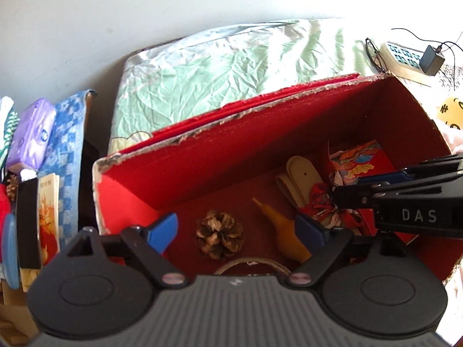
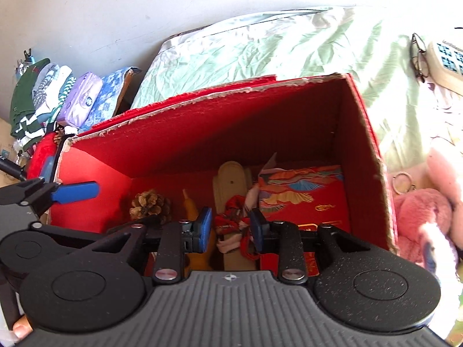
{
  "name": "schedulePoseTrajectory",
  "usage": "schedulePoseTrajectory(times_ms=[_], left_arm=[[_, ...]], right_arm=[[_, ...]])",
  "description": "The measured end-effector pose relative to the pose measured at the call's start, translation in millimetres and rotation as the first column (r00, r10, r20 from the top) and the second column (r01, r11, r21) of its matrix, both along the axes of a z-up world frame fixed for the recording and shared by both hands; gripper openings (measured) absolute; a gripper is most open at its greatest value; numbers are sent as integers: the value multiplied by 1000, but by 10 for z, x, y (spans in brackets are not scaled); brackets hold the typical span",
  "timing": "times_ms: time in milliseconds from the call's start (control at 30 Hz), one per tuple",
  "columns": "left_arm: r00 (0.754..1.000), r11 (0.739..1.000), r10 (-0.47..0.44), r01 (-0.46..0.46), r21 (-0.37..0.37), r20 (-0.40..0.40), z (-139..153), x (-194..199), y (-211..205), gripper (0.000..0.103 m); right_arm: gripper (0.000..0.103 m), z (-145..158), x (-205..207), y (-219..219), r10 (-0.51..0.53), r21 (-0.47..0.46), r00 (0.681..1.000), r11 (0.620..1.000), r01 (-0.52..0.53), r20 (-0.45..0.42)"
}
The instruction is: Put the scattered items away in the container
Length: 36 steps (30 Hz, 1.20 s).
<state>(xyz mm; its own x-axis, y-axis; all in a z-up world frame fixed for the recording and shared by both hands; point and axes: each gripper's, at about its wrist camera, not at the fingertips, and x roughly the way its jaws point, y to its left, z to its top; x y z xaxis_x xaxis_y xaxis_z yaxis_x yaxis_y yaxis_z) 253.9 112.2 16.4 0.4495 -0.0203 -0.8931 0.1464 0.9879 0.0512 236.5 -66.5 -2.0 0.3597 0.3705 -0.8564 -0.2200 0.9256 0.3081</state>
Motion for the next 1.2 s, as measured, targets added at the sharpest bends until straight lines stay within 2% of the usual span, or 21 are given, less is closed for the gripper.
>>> schedulePoseTrajectory(times_ms=[200, 467, 533, 733, 967, 1200], left_arm=[[997, 996, 70, -71, 59, 23, 64, -120, 24, 92], [981, 979, 190, -193, 62, 44, 176, -296, 72, 92], [972, 972, 228, -231, 54, 51, 203, -365, 71, 93], [941, 938, 326, -334, 95, 96, 231, -541, -59, 97], [908, 903, 401, -414, 116, 122, 261, -742, -209, 99], [883, 879, 440, -461, 126, 164, 385, -1014, -395, 101]], right_arm=[[32, -1, -39, -69, 5, -28, 1000, 1000, -6, -13], [37, 169, -245, -176, 52, -52, 998, 997, -50, 38], [46, 193, -306, -180, 63, -46, 997, 997, -61, 48], [46, 267, -466, -174, 107, -98, 988, 991, -96, 113], [48, 358, -620, -273, 92, -107, 984, 991, -76, 151], [58, 414, -825, -411, 72, -99, 979, 994, -54, 189]])
